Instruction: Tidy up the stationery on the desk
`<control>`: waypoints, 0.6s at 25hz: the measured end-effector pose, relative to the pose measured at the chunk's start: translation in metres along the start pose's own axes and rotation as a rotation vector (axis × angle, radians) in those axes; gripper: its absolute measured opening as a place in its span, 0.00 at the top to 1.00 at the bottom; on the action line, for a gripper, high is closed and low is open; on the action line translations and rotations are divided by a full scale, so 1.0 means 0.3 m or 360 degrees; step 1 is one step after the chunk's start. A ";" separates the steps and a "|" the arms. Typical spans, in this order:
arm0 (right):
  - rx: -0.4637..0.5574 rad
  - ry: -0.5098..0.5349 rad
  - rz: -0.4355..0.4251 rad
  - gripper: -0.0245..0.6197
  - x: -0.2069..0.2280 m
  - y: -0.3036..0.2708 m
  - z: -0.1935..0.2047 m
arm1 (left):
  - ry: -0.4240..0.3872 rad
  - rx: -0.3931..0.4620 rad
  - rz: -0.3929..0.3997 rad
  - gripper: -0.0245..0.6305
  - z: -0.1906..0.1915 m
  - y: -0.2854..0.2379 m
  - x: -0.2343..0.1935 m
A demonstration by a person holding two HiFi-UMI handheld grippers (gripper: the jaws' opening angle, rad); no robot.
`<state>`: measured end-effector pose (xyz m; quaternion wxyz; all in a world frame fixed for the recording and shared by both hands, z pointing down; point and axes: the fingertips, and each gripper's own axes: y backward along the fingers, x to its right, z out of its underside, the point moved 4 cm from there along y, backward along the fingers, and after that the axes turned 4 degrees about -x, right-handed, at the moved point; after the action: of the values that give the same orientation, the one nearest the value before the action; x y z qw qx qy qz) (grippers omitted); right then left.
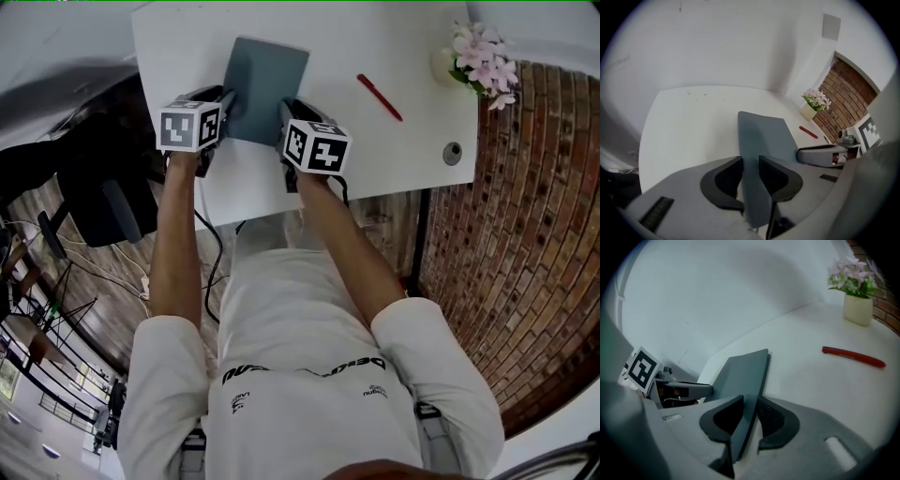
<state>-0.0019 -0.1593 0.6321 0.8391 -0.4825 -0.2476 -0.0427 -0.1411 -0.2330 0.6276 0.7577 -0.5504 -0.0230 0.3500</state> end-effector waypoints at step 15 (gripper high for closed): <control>-0.0049 0.0162 0.0009 0.83 0.131 0.103 0.034 | 0.0237 0.0099 -0.0002 0.80 0.169 0.005 0.210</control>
<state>0.0383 -0.1278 0.6299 0.8432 -0.4932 -0.2025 -0.0685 -0.1157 -0.1562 0.6243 0.7742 -0.5512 0.0440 0.3081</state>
